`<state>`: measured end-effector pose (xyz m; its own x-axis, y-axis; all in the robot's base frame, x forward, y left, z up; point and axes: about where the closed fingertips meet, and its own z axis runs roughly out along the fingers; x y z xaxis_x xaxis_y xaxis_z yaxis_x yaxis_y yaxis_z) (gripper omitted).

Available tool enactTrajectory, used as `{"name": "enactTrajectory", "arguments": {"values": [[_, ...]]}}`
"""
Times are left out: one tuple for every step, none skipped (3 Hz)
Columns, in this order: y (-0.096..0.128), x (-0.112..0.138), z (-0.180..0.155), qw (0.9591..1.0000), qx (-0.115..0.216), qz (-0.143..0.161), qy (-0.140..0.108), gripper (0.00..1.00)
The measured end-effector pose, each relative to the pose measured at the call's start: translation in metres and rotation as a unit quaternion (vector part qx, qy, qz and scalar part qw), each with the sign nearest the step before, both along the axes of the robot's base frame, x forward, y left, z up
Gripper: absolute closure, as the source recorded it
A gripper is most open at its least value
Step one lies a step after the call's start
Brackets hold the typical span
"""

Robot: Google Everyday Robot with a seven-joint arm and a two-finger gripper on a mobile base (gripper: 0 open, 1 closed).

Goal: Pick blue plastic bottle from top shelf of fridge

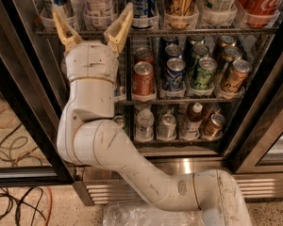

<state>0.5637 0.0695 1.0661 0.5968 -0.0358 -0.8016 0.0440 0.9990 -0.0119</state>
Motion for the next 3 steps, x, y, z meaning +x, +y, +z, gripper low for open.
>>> {"name": "enactTrajectory", "arguments": {"values": [[0.0000, 0.0000, 0.0000, 1.0000, 0.000, 0.000, 0.000, 0.40], [0.0000, 0.0000, 0.0000, 1.0000, 0.000, 0.000, 0.000, 0.30], [0.0005, 0.0008, -0.0007, 1.0000, -0.003, 0.003, 0.002, 0.20]]}}
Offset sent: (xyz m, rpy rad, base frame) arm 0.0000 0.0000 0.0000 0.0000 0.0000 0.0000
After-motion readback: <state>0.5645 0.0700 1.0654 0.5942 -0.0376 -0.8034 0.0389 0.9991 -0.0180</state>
